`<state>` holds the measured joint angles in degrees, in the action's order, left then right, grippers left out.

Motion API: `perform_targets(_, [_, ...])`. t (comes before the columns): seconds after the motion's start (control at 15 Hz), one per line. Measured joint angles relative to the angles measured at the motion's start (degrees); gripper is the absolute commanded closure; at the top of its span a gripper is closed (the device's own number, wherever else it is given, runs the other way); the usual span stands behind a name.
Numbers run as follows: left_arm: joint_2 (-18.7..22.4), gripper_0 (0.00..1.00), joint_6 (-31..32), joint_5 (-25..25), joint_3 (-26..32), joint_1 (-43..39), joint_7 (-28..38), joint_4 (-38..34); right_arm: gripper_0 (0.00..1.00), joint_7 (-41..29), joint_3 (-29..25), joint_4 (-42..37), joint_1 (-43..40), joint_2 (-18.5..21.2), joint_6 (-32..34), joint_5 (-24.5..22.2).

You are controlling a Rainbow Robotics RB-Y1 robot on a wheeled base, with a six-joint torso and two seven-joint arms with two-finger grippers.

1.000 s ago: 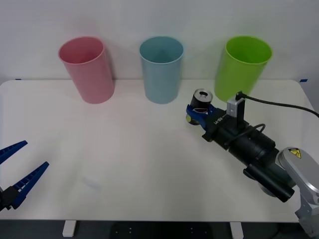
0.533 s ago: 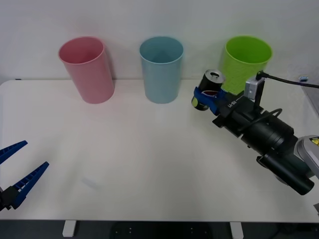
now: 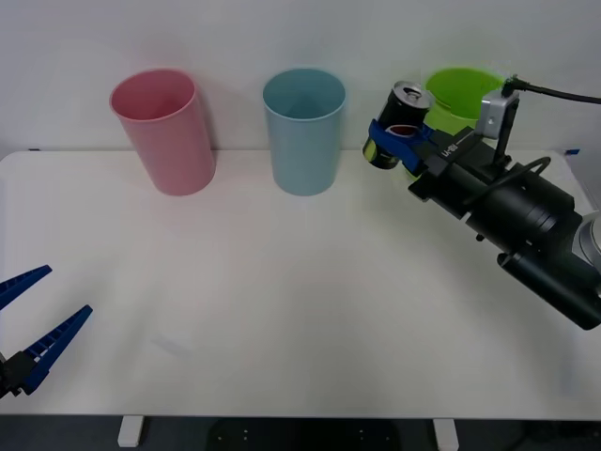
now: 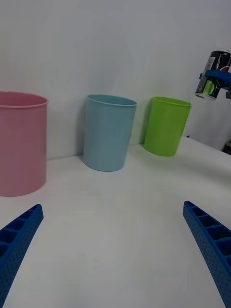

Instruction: Grasp the object on the table and drop it into the matching bin: aluminum can to the light blue bin, PET bottle to the pink bin.

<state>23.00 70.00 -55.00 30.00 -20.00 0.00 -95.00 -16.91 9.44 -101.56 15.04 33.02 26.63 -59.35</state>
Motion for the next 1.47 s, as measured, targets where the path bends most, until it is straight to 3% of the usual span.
perform_targets(0.2, [0.0,0.0,0.0,0.0,0.0,0.0,0.0,0.0,1.0,-0.56,0.29,3.94,5.61,0.92,1.48,-0.23])
perform_targets(0.47, [0.0,0.0,0.0,0.0,0.0,0.0,0.0,0.0,1.0,-0.64,0.96,14.53,15.06,-0.7,3.42,-1.75])
perform_targets(1.0, [0.0,0.0,0.0,0.0,0.0,0.0,0.0,0.0,1.0,0.67,1.1,36.87,31.6,-9.56,3.0,-7.69])
perform_targets(1.47, [0.0,0.0,0.0,0.0,0.0,0.0,0.0,0.0,1.0,2.29,1.1,49.39,40.56,-17.07,-5.61,-10.7])
